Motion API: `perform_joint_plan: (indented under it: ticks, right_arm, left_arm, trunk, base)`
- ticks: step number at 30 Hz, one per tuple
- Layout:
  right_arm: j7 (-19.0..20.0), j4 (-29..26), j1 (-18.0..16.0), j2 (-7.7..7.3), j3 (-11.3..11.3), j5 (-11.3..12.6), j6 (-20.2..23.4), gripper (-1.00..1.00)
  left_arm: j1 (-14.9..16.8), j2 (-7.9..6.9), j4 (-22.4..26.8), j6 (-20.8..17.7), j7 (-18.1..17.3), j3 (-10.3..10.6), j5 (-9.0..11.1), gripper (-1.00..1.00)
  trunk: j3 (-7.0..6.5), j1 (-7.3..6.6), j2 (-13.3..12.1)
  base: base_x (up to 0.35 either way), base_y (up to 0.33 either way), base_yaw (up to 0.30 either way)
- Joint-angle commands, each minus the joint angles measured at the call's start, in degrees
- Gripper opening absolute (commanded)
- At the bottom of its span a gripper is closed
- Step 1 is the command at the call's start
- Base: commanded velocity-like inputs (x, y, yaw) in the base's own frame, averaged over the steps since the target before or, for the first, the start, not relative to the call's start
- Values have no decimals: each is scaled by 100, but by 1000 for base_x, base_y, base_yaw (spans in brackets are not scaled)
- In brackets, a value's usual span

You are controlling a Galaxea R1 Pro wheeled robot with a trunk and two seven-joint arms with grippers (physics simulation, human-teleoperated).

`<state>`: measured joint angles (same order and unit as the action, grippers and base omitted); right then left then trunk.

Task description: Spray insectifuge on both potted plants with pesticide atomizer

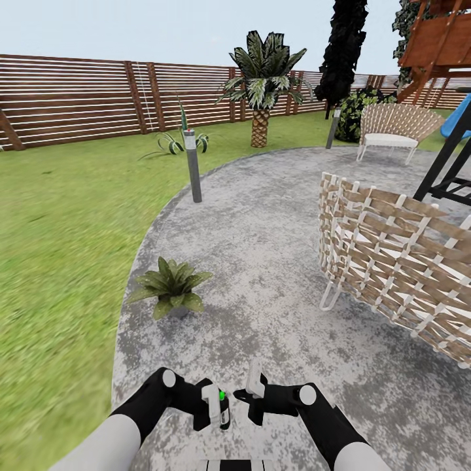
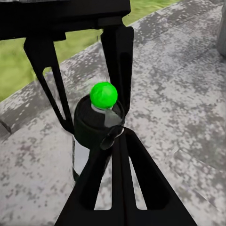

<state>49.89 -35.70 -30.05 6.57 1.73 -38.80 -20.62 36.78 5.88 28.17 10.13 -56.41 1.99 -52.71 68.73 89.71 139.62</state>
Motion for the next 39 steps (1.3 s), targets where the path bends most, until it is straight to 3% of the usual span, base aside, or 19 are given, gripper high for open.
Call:
perform_joint_plan:
  ticks: [1, 9, 25, 39]
  right_arm:
    - [1, -7, -1, 2, -6, -47, -27, -100]
    - [-3, -7, -1, 2, -6, -49, -29, -100]
    - [-6, -2, -1, 2, -6, -64, -29, -100]
    - [-6, 10, -1, 2, -6, -78, -29, -100]
  left_arm:
    - [-10, 19, 6, 61, 60, -5, -55, -100]
    - [-54, 59, -11, 307, 120, 3, -55, -100]
    - [-48, 155, -15, 323, 122, 3, -55, -100]
    - [-53, 105, -62, 323, 122, -25, -55, -100]
  trunk:
    - [4, -1, 2]
    - [4, -1, 2]
    - [4, -1, 2]
    - [4, -1, 2]
  base:
    - [0, 0, 0]
    - [0, 0, 0]
    - [0, 0, 0]
    - [0, 0, 0]
